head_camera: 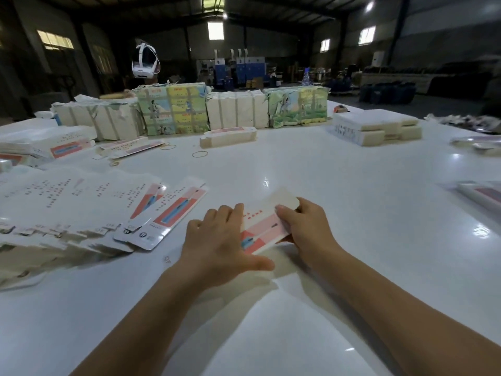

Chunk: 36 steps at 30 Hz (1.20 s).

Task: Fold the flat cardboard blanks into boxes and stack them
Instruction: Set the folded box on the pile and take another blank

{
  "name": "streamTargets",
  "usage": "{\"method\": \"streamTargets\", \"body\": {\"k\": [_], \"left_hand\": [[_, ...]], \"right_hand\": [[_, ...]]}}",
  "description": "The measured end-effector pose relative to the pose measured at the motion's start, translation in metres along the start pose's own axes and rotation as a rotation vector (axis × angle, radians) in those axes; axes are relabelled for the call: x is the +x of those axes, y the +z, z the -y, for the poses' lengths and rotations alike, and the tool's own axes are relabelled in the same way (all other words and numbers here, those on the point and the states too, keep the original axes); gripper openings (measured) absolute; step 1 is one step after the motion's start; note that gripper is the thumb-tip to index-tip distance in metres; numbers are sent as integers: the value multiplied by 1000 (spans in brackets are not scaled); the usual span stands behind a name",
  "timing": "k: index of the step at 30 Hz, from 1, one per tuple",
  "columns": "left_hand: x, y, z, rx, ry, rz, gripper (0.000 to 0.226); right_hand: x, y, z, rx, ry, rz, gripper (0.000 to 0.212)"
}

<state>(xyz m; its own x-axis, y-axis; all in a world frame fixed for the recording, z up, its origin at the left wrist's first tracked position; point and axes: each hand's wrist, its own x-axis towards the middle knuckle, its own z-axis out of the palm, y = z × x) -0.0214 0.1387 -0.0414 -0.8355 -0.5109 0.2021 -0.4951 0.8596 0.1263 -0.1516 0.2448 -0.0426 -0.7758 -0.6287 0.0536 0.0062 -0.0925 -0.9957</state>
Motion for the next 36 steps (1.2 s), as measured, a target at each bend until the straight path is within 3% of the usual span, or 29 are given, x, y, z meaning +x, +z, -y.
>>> {"method": "streamTargets", "body": {"k": [2,4,8,10,15,18,20,25,29,36], "left_hand": [[0,7,-1,24,3,-9,110],[0,9,-3,-15,-41,-38,103],[-3,4,-1,-29,-114,-199,105],[-4,2,1,-7,-130,-258,103],[-7,2,0,24,-126,-315,99],[-8,2,-2,14,-104,-342,97],[-9,1,-5,36,-89,-354,96],[-12,-2,-4,-14,-53,-374,86],[-13,-6,0,17,-23,-396,61],[-10,-7,10,-91,-37,-240,76]], "right_hand": [[-4,1,-3,-14,-57,12,9],[-7,1,-5,-61,-144,23,33],[-6,0,-10,-550,-451,-22,32],[-5,1,-14,-683,-447,-6,35],[-10,7,-12,-425,-358,46,26],[-9,5,-3,-21,-79,133,10],[-8,4,2,84,21,203,11],[-9,-1,4,102,2,291,12],[-11,-1,3,-18,-41,374,11],[-9,-4,5,-8,-19,327,18]]}}
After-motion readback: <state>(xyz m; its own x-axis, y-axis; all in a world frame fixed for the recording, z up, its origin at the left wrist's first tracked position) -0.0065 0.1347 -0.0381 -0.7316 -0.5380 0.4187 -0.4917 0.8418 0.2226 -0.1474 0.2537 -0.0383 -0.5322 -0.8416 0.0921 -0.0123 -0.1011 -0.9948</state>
